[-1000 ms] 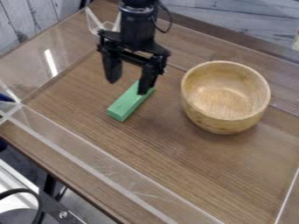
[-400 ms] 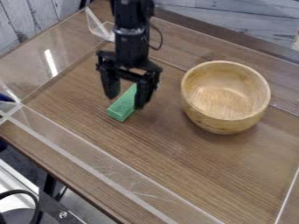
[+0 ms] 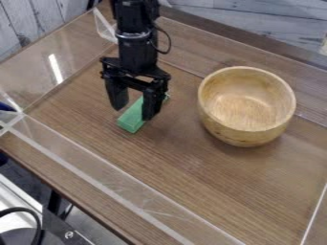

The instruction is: Put the green block in the brown bowl

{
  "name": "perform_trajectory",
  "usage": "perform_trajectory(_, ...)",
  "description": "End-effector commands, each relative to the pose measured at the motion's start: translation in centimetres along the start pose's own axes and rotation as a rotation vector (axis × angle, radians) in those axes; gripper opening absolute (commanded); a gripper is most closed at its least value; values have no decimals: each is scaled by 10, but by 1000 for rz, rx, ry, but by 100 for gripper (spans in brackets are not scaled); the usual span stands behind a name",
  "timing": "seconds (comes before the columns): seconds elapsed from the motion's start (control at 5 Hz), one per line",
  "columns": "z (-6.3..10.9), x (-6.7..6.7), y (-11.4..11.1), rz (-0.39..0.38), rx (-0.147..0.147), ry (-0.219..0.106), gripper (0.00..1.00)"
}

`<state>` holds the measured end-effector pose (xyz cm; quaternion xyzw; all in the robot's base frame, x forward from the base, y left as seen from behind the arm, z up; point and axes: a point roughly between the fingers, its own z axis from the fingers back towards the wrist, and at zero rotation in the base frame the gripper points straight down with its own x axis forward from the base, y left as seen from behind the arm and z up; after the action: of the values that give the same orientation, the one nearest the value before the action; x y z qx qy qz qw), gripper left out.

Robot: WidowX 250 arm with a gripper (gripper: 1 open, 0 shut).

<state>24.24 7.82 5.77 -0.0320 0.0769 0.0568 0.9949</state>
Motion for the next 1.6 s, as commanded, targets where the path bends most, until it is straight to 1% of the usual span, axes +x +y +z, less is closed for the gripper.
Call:
perform_trajectory(0.0, 15, 19, 1, -24, -19, -59, 100)
perform_trajectory(0.2, 16, 30, 1, -42, -48, -54, 100)
perform_trajectory(0.6, 25, 12, -6, -122, -68, -79, 100)
perform_trajectory(0.8, 21, 14, -9, -107, -68, -113, 100)
perform_trajectory(1.0, 17, 17, -10, -90, -65, -141, 0)
perform_trajectory(1.2, 20, 13, -12, -129, -65, -186, 100)
perform_trajectory(1.4, 18, 12, -13, -159, -61, -216, 100)
